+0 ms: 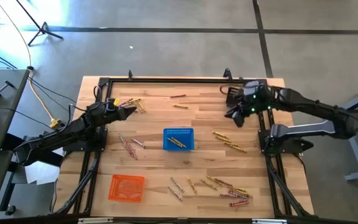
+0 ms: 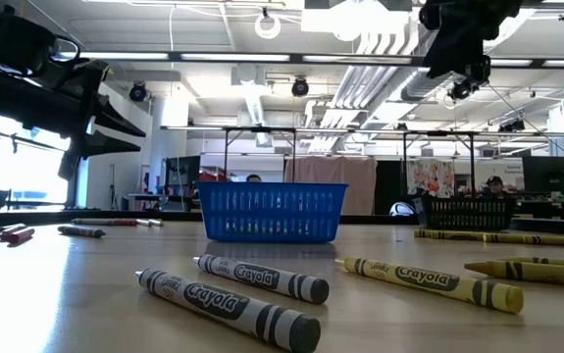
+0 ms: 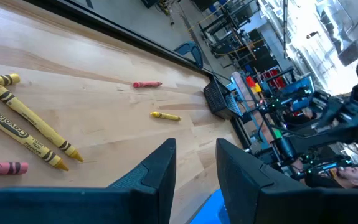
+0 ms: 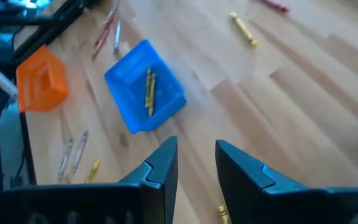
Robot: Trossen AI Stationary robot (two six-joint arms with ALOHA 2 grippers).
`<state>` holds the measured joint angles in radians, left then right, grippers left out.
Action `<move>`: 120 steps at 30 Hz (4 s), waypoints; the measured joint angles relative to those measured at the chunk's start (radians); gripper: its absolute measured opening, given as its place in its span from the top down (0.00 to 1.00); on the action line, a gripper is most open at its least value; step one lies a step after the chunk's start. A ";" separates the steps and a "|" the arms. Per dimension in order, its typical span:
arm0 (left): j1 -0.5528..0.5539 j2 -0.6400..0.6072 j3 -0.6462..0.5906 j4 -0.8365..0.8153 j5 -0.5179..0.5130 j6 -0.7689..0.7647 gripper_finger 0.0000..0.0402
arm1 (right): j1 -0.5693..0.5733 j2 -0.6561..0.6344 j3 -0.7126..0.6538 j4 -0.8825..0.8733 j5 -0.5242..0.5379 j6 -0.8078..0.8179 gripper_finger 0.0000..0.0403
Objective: Sort crayons
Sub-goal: Put the yellow crayon into the blue basket
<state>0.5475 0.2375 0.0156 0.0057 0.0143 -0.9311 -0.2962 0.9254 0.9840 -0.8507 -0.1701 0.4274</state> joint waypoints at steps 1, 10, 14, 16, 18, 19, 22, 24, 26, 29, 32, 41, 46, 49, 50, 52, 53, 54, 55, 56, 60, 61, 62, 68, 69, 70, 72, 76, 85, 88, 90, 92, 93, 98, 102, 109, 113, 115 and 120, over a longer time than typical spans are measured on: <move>0.000 0.000 0.000 0.000 0.000 0.000 0.75 | 0.031 0.004 0.000 0.000 0.014 0.017 0.77; 0.000 0.000 0.000 0.000 0.000 0.000 0.75 | 0.276 0.027 0.000 -0.027 0.065 0.146 0.77; 0.000 0.000 0.000 0.000 0.000 0.000 0.75 | 0.375 0.033 0.000 -0.022 0.071 0.212 0.77; 0.000 0.000 0.000 0.000 0.000 0.000 0.75 | 0.427 0.041 0.000 -0.013 0.111 0.253 0.77; 0.000 0.000 0.000 0.000 0.000 0.000 0.75 | 0.480 0.052 0.000 -0.002 0.164 0.291 0.77; 0.000 0.000 0.000 0.000 0.000 0.000 0.75 | 0.507 0.061 0.000 0.002 0.185 0.305 0.77; 0.000 0.000 0.000 0.000 0.000 0.000 0.75 | 0.586 0.101 0.000 0.002 0.236 0.349 0.77; 0.000 0.000 0.000 0.000 0.000 0.000 0.75 | 0.638 0.133 -0.012 0.013 0.261 0.380 0.77; 0.000 0.000 0.000 0.000 0.000 0.000 0.75 | 0.687 0.163 -0.047 0.035 0.271 0.422 0.77; 0.000 0.000 0.000 0.000 0.000 0.000 0.75 | 0.753 0.196 -0.138 0.123 0.240 0.500 0.77; 0.000 0.000 0.000 0.000 0.000 0.000 0.75 | 0.804 0.204 -0.257 0.290 0.167 0.598 0.77; 0.000 0.000 0.000 0.000 0.000 0.000 0.75 | 0.876 0.208 -0.498 0.686 0.139 0.777 0.77; 0.000 0.000 0.000 0.000 0.000 0.000 0.75 | 0.875 0.208 -0.524 0.682 0.134 0.738 0.77; 0.000 0.000 0.000 0.000 0.000 0.000 0.75 | 0.875 0.208 -0.524 0.704 0.133 0.691 0.77; 0.000 0.000 0.000 0.000 0.000 0.000 0.75 | 0.875 0.208 -0.524 0.714 0.133 0.675 0.77; 0.000 0.000 0.000 0.000 0.000 0.000 0.75 | 0.875 0.208 -0.524 0.717 0.133 0.666 0.77; 0.000 0.000 0.000 0.000 0.000 0.000 0.75 | 0.875 0.208 -0.524 0.716 0.133 0.666 0.77; 0.000 0.000 0.000 0.000 0.000 0.000 0.75 | 0.878 0.208 -0.524 0.716 0.133 0.665 0.77; 0.000 0.000 0.000 0.000 0.000 0.000 0.75 | 0.882 0.208 -0.524 0.716 0.135 0.660 0.77; 0.000 0.000 0.000 0.000 0.000 0.000 0.75 | 0.890 0.213 -0.524 0.719 0.135 0.648 0.77; 0.000 0.000 0.000 0.000 0.000 0.000 0.75 | 0.936 0.268 -0.516 0.747 0.135 0.609 0.77; 0.000 0.000 0.000 0.000 0.000 0.000 0.75 | 0.948 0.289 -0.507 0.746 0.132 0.596 0.77; 0.000 0.000 0.000 0.000 0.000 0.000 0.75 | 0.960 0.315 -0.493 0.745 0.132 0.582 0.77; 0.000 0.000 0.000 0.000 0.000 0.000 0.75 | 0.991 0.489 -0.386 0.720 0.128 0.431 0.77; 0.000 0.000 0.000 0.000 0.000 0.000 0.75 | 0.991 0.514 -0.365 0.708 0.131 0.406 0.77; 0.000 0.000 0.000 0.000 0.000 0.000 0.75 | 0.990 0.536 -0.345 0.697 0.134 0.383 0.77; 0.000 0.000 0.000 0.000 0.000 0.000 0.75 | 0.985 0.577 -0.310 0.675 0.138 0.344 0.77; 0.000 0.000 0.000 0.000 0.000 0.000 0.75 | 0.966 0.635 -0.253 0.654 0.140 0.268 0.77; 0.000 0.000 0.000 0.000 0.000 0.000 0.75 | 0.921 0.729 -0.145 0.651 0.151 0.155 0.77; 0.000 0.000 0.000 0.000 0.000 0.000 0.75 | 0.922 0.766 -0.117 0.651 0.170 0.125 0.77; 0.000 0.000 0.000 0.000 0.000 0.000 0.75 | 0.925 0.795 -0.103 0.649 0.176 0.102 0.77; 0.000 0.000 0.000 0.000 0.000 0.000 0.75 | 0.925 0.819 -0.095 0.645 0.189 0.088 0.77; 0.000 0.000 0.000 0.000 0.000 0.000 0.75 | 0.925 0.829 -0.092 0.647 0.198 0.088 0.77; 0.000 0.000 0.000 0.000 0.000 0.000 0.75 | 0.919 0.855 -0.084 0.649 0.212 0.088 0.77; 0.000 0.000 0.000 0.000 0.000 0.000 0.75 | 0.919 0.857 -0.084 0.653 0.220 0.088 0.77; 0.000 0.000 0.000 0.000 0.000 0.000 0.75 | 0.919 0.859 -0.085 0.655 0.221 0.114 0.77; 0.000 0.000 0.000 0.000 0.000 0.000 0.75 | 0.919 0.860 -0.085 0.656 0.217 0.111 0.77; 0.000 0.000 0.000 0.000 0.000 0.000 0.75 | 0.918 0.860 -0.086 0.656 0.213 0.108 0.77; 0.000 0.000 0.000 0.000 0.000 0.000 0.75 | 0.917 0.860 -0.087 0.654 0.199 0.106 0.81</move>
<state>0.5476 0.2371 0.0158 0.0059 0.0143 -0.9312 0.6212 1.7859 0.8974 -0.1966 0.0286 0.5339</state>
